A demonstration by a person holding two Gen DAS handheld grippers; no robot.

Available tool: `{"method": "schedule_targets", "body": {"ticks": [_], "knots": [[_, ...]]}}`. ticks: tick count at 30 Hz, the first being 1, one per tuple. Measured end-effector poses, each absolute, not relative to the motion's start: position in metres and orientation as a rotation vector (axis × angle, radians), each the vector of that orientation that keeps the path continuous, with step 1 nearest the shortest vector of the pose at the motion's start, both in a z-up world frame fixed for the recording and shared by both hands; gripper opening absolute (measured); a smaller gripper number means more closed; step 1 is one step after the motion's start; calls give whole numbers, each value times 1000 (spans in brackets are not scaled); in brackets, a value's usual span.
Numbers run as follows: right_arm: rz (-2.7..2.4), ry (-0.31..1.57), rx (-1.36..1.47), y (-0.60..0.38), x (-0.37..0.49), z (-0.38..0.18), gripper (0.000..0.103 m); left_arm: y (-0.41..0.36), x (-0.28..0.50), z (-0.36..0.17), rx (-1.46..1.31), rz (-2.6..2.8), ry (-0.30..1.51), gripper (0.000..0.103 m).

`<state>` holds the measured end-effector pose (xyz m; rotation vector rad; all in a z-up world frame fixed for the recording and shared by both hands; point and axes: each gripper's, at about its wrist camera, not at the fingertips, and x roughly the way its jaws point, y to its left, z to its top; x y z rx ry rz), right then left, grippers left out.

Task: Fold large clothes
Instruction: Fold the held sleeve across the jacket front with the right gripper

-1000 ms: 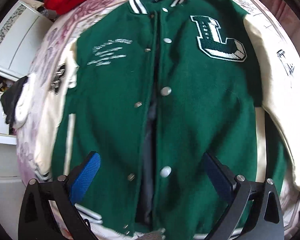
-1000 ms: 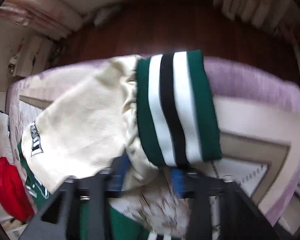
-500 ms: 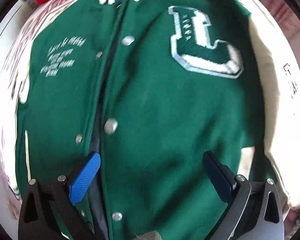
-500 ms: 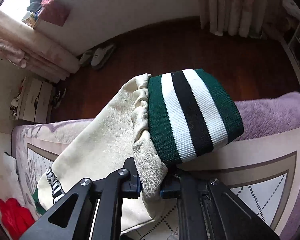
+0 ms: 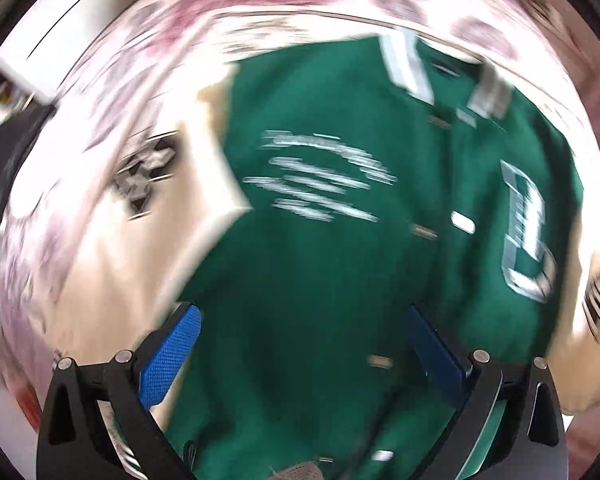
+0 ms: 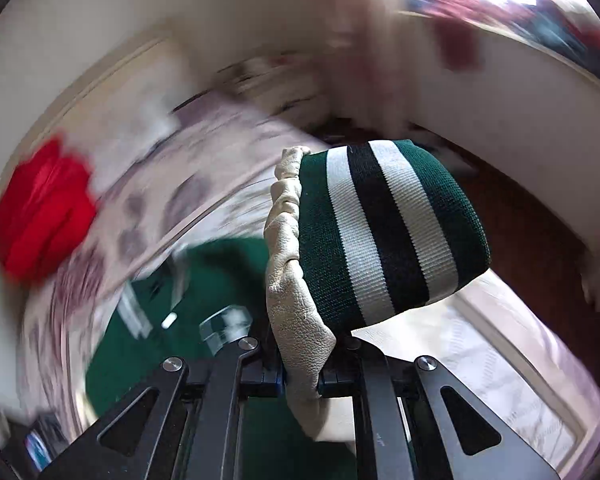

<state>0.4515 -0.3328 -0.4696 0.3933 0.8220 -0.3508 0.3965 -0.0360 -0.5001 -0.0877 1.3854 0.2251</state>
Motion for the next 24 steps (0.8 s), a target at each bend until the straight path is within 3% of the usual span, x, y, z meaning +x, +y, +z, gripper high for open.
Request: {"method": "schedule_targets", "body": {"ticks": [5,9,10,11,13,14,19,24], "knots": [[40,991,41,-148,522,-538,11,61,384,-509,-171,393,1361,103],[253,1218,-56,-65,547,-623,12,106,371,-527,-212,471,1385,103],[316,1280,-29,-54,549,-639,17,112,369,-531,-222,472,1397,103],[353,1342,1,-49,550,-650,33,117,369,-534,-234,469,1409,103],[398,1384,135,-59,544,-653,47,120,365,-534,-255,445,1421,103],[397,1379,191,-71,537,-647,48,119,364,-533,-255,435,1420,103],[135,1304,419,-167,499,-607,52,101,368,-513,-242,344,1406,103],[-196,1282,601,-270,453,-606,54,57,394,-507,-244,219,1402,103]]}}
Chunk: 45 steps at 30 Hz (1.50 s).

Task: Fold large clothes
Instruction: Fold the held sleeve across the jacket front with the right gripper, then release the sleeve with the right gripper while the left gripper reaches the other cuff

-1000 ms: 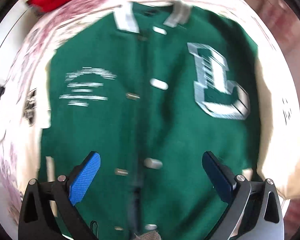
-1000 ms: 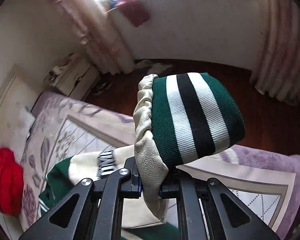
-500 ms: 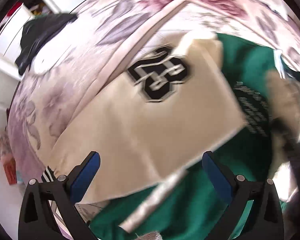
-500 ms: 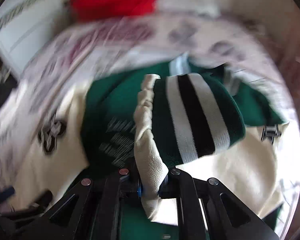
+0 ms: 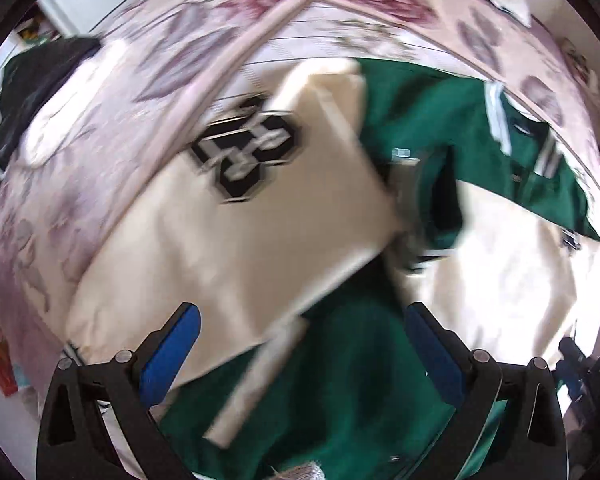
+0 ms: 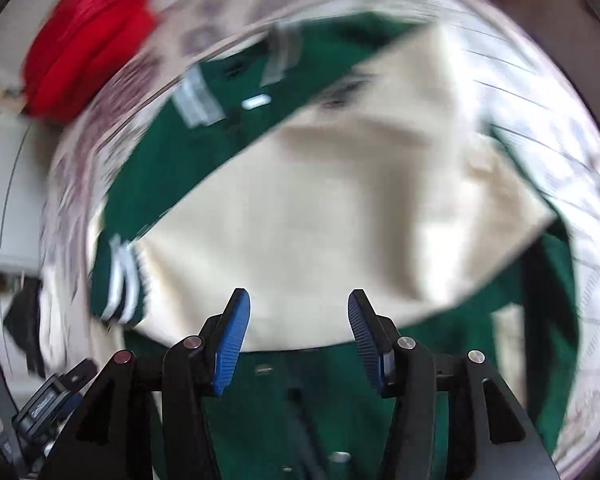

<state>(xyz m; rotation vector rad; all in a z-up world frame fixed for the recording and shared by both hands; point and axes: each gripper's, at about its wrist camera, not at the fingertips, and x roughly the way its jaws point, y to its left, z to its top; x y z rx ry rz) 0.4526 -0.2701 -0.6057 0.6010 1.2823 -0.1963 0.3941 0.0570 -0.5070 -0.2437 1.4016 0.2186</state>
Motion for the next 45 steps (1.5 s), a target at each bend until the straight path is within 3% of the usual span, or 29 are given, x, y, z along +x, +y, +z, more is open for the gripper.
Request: {"method": "schedule_targets", "body": {"ticks": [4,6,7,9,13,17,21,26,32,37,39,40,43,45], "knots": [[-317,1265,731,-328,447,-631,52,15,424,-527,-163,159,1429,103],[-418,1254,717,-346,444,-652,39,0,438,-543,-87,206,1421,103],[-502,1280,685,-355,442,-665,21,-2,447,-555,-53,248,1420,103],[-614,1271,747,-377,433,-685,20,2,465,-581,-19,326,1437,103],[-624,1326,694,-369,445,-678,25,21,481,-600,-67,388,1451,103],[-442,1377,655,-323,452,-659,53,33,465,-571,-137,370,1420,103],[-153,1431,555,-231,459,-643,53,61,418,-537,-203,341,1406,103],[71,1489,414,-157,470,-626,53,118,333,-534,-460,414,1472,103],[91,1534,368,-100,479,-646,53,210,255,-576,-868,564,1507,103],[74,1523,363,-77,480,-642,53,277,236,-622,-1163,637,1415,103],[91,1511,342,-66,475,-642,63,299,241,-629,-1242,646,1367,103],[121,1504,334,-57,474,-643,72,307,244,-630,-1245,663,1347,103],[197,1490,291,-33,469,-636,74,330,259,-627,-1211,720,1279,103],[253,1488,247,-9,471,-632,74,345,270,-620,-1152,756,1223,92]]}}
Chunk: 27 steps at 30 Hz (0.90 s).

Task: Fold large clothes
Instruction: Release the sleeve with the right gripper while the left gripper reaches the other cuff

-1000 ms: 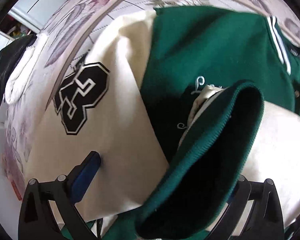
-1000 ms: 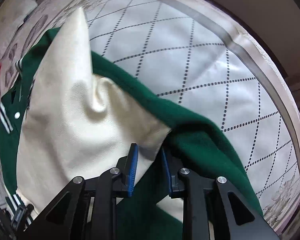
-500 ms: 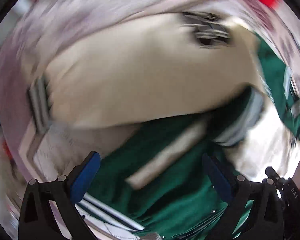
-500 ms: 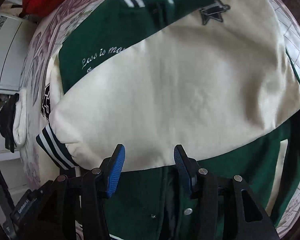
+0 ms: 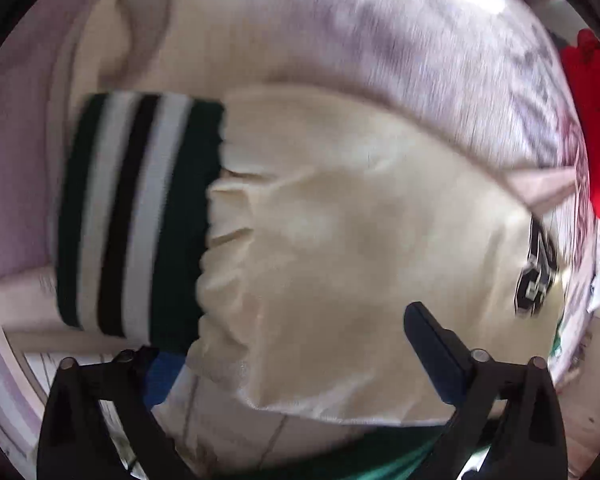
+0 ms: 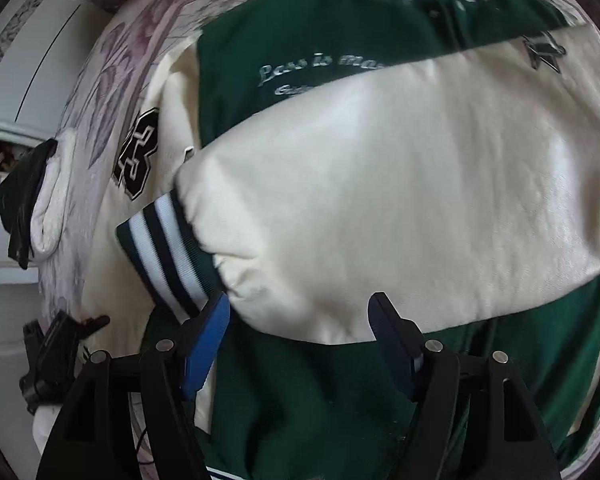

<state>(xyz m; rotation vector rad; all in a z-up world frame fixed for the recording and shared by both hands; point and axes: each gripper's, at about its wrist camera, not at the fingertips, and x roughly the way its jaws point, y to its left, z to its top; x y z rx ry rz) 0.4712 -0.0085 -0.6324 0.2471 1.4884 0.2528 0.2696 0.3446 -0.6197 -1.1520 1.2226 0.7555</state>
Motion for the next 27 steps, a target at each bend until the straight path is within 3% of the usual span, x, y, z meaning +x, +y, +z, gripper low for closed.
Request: {"method": "schedule_targets", "body": {"ticks": [1,2,3,7,9,11,13,16,19,21,23,25,27], "knots": [[274,1485,233,2,473,-632,74,355,277,-616,-1111,775,1202,83],[290,1483,223,11,475,-632,74,367,285,-613,-1060,797,1193,66],[301,1483,205,23,479,-634,74,377,291,-612,-1038,802,1179,62],[232,1562,60,58,488,-662,74,419,314,-618,-1045,800,1165,62],[157,1542,26,64,493,-668,56,422,321,-616,-996,796,1162,62],[91,1496,50,62,498,-658,24,435,333,-610,-944,792,1160,62],[40,1409,107,56,502,-638,15,449,335,-607,-945,795,1144,62],[20,1346,168,52,516,-625,15,472,330,-609,-977,818,1108,62],[34,1501,252,42,530,-653,23,491,323,-612,-1071,801,1068,60],[56,1503,333,30,525,-653,25,481,307,-607,-1226,685,1016,60],[93,1480,386,18,515,-646,48,473,294,-607,-1312,604,981,63],[119,1456,443,6,501,-637,60,463,294,-621,-1355,552,989,63],[118,1459,441,3,489,-633,65,456,298,-636,-1349,560,1010,63]]}}
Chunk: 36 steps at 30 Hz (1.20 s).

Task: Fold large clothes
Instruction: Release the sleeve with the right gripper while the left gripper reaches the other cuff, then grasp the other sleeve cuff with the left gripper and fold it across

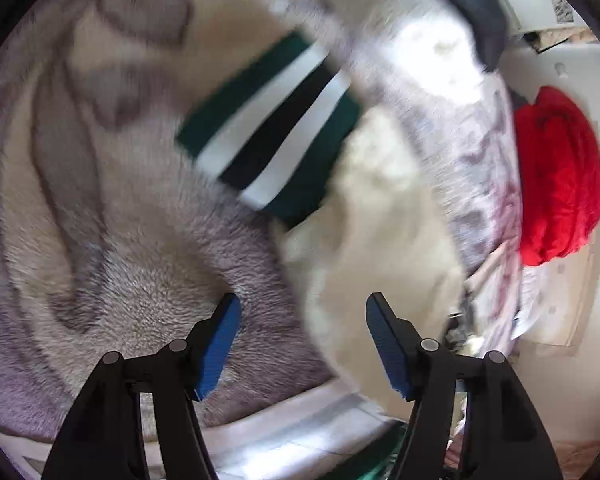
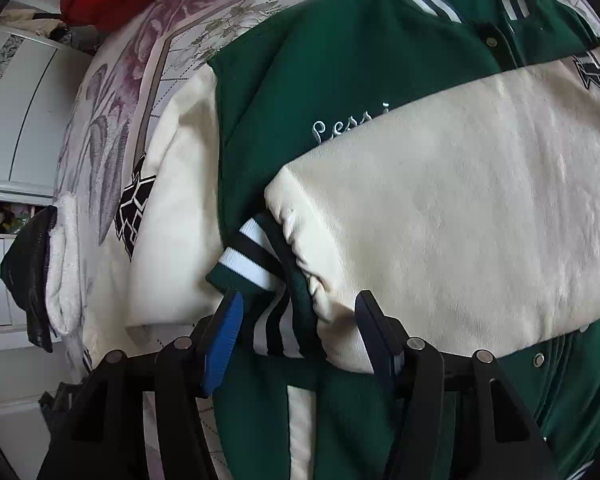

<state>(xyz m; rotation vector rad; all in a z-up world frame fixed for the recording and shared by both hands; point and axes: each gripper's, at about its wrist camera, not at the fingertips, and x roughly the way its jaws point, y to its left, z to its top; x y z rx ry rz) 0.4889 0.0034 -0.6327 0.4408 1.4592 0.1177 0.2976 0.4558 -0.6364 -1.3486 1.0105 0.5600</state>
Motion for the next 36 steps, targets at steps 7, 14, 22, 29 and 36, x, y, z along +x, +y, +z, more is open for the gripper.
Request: {"method": "schedule_targets", "body": {"ticks": [7,14,22,29,36], "knots": [[50,1478,387,7,473,-646,89,458,371,-612,-1006,641,928,27],[-106,1417,230,11,474,-630,89,491,396,-577,-865,595,878,4],[-239,1355,73,4,476,-593,89,420,428,-448,-498,499,792,3],[-184,1363,283,-56,465,-562,89,298,452,-352,-344,244,739,2],[-300,1399,434,-173,407,-553,89,118,478,-334,-244,-32,833,2]]}}
